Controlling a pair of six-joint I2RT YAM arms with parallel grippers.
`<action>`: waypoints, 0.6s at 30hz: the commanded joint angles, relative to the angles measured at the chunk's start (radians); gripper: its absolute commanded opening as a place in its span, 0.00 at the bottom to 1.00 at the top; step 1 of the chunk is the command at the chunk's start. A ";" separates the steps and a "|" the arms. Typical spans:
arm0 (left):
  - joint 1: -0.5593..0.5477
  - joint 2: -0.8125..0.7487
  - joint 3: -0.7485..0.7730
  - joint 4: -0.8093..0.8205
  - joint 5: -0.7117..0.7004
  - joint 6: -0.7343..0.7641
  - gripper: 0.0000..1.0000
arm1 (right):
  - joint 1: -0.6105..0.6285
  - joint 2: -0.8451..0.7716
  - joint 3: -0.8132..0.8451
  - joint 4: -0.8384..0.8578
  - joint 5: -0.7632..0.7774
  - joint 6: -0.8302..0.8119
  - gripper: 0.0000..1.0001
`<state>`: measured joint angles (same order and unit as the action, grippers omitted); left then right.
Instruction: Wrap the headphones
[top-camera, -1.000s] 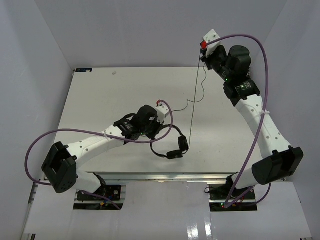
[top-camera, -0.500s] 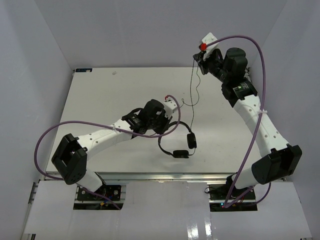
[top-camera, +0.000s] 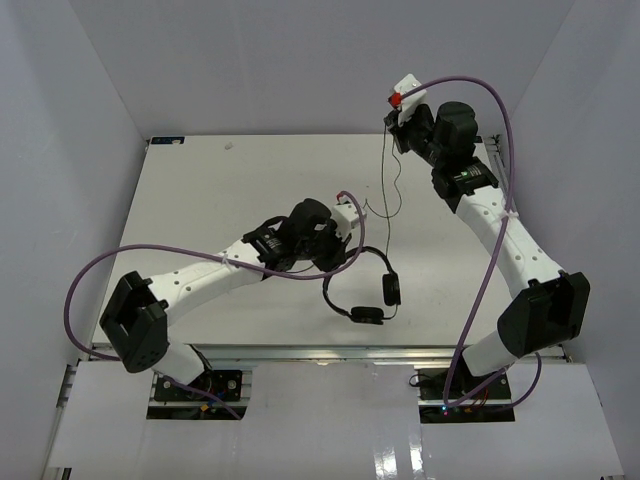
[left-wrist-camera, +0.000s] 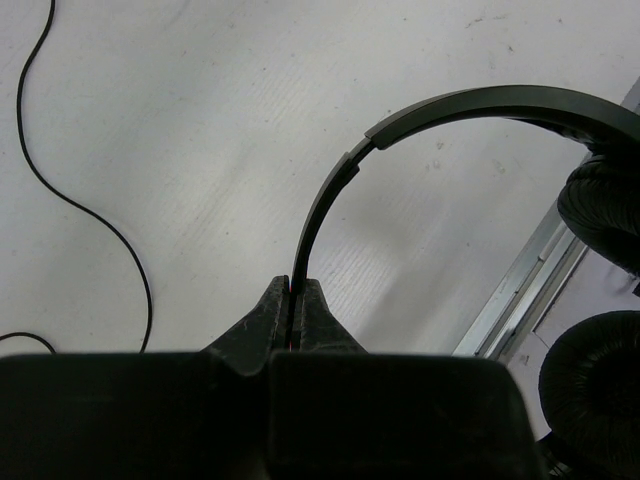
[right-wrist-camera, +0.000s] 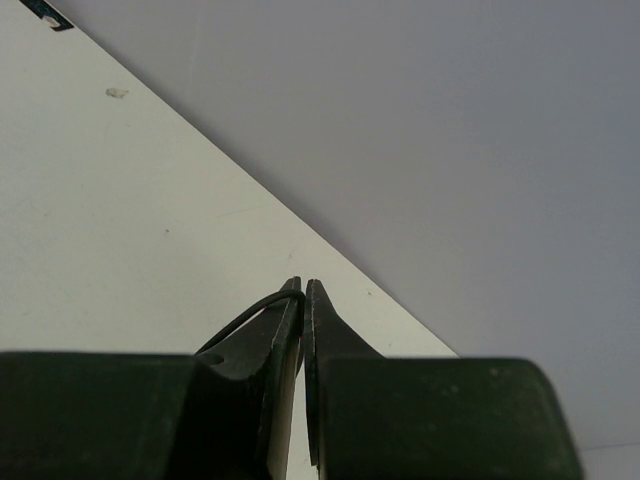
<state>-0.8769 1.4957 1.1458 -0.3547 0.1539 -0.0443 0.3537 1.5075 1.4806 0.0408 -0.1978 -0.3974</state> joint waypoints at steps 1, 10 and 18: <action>-0.012 -0.150 0.020 0.018 0.047 -0.033 0.00 | -0.010 0.021 -0.025 0.069 0.059 -0.018 0.08; -0.016 -0.309 0.096 -0.023 0.003 -0.078 0.00 | -0.018 0.039 -0.096 0.079 0.069 0.008 0.08; -0.016 -0.345 0.181 -0.073 -0.083 -0.083 0.00 | -0.062 0.039 -0.127 0.080 0.022 0.080 0.08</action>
<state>-0.8879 1.1886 1.2729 -0.4093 0.1136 -0.1029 0.3194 1.5475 1.3711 0.0644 -0.1531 -0.3709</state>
